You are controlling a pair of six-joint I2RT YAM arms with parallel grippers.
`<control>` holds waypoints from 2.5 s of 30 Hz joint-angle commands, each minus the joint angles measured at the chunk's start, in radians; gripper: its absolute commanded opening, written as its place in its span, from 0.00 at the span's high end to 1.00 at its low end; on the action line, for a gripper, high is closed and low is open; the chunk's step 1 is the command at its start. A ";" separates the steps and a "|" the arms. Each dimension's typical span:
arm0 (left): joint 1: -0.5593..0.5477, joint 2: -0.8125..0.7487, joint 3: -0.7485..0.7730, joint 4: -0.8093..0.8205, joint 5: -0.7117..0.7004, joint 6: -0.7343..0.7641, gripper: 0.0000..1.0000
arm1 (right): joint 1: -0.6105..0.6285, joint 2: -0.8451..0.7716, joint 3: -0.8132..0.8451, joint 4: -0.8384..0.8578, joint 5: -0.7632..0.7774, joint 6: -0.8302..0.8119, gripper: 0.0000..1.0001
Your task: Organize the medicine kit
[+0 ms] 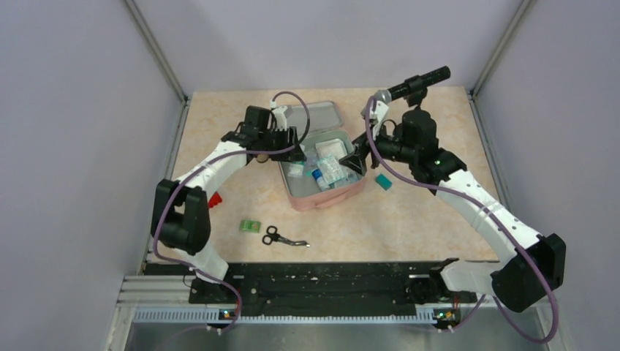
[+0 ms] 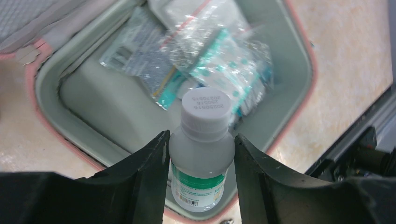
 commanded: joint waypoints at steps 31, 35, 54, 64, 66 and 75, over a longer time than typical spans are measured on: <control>0.013 0.208 0.250 -0.067 -0.407 -0.379 0.35 | -0.012 -0.023 -0.009 -0.069 0.065 -0.050 0.27; 0.019 0.143 0.282 -0.041 -0.370 -0.286 0.35 | -0.012 -0.020 -0.009 -0.068 0.064 -0.055 0.27; 0.171 0.209 0.326 -0.214 -0.510 0.163 0.39 | -0.012 -0.027 -0.033 -0.060 0.093 -0.073 0.27; 0.178 0.289 0.346 -0.220 -0.512 0.174 0.46 | -0.011 -0.049 -0.052 -0.084 0.105 -0.097 0.27; 0.179 0.293 0.348 -0.214 -0.512 0.174 0.47 | -0.012 -0.049 -0.053 -0.082 0.105 -0.100 0.27; 0.185 0.318 0.379 -0.218 -0.489 0.244 0.74 | -0.012 -0.036 -0.058 -0.081 0.097 -0.108 0.27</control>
